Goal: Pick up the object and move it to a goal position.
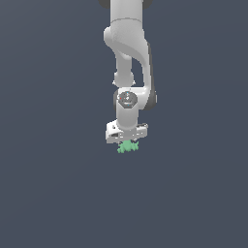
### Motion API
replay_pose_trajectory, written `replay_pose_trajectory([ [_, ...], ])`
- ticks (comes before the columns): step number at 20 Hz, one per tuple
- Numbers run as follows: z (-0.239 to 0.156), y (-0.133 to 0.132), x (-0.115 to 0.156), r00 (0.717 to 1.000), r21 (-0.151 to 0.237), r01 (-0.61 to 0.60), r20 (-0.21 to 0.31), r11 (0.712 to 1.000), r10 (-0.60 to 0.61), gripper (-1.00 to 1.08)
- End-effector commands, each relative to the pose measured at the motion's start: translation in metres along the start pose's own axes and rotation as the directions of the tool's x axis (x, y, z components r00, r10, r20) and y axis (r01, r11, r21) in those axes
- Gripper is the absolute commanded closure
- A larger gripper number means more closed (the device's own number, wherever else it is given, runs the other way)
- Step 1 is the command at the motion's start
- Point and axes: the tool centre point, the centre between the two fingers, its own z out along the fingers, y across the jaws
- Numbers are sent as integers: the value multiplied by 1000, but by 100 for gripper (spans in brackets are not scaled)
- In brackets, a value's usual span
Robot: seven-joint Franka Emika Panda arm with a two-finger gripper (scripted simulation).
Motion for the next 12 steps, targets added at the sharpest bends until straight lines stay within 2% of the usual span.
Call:
replay_pose_trajectory([
  [1,-13,-2,7,1000,0,0,-1,1000,0,108],
  [12,-101,-17,55,1000,0,1,0,1000,-1,108],
])
